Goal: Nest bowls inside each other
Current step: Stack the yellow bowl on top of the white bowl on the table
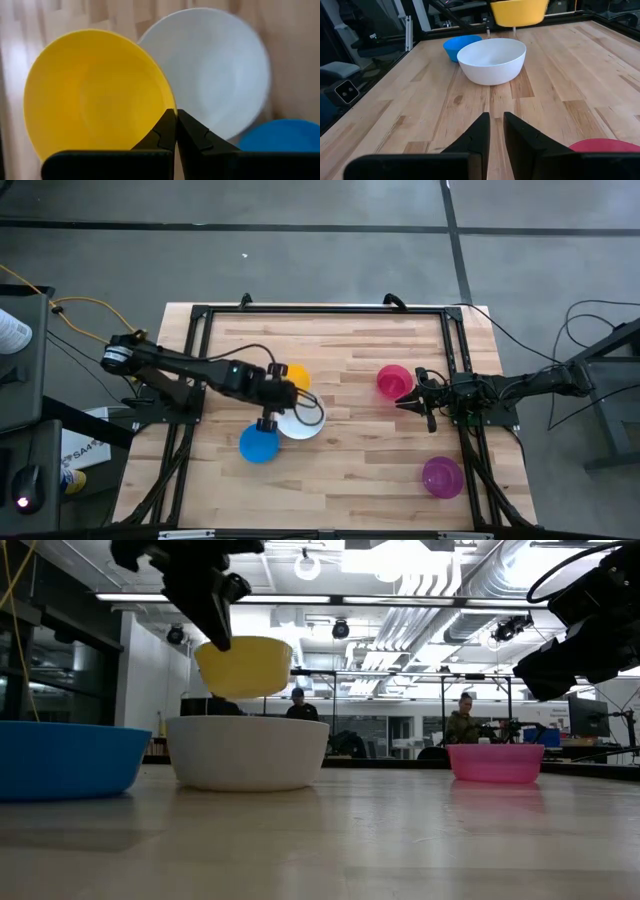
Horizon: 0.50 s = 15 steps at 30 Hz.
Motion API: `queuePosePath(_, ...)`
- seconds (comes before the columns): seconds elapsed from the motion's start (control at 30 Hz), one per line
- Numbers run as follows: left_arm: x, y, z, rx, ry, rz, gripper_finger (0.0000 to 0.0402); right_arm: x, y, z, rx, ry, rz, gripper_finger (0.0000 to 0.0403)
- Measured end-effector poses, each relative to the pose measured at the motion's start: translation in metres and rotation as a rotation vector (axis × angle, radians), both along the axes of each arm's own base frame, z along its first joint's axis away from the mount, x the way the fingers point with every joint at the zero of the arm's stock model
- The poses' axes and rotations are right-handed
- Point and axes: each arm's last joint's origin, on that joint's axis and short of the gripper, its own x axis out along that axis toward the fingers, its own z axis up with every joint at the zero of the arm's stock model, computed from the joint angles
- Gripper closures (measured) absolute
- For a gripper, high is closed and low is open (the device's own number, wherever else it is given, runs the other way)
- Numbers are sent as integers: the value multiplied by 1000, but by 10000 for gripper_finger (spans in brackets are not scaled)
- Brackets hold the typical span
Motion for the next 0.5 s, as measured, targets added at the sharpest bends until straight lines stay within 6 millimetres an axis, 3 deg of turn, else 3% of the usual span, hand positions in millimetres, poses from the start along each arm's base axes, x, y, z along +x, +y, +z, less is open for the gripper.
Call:
queuePosePath(0.2,4,-21,-11,-6,31,-13,402,0,0,0,0,0,-1,355)
queuePosePath(0.5,26,-45,-16,-1,76,-49,401,0,0,0,0,2,0,355)
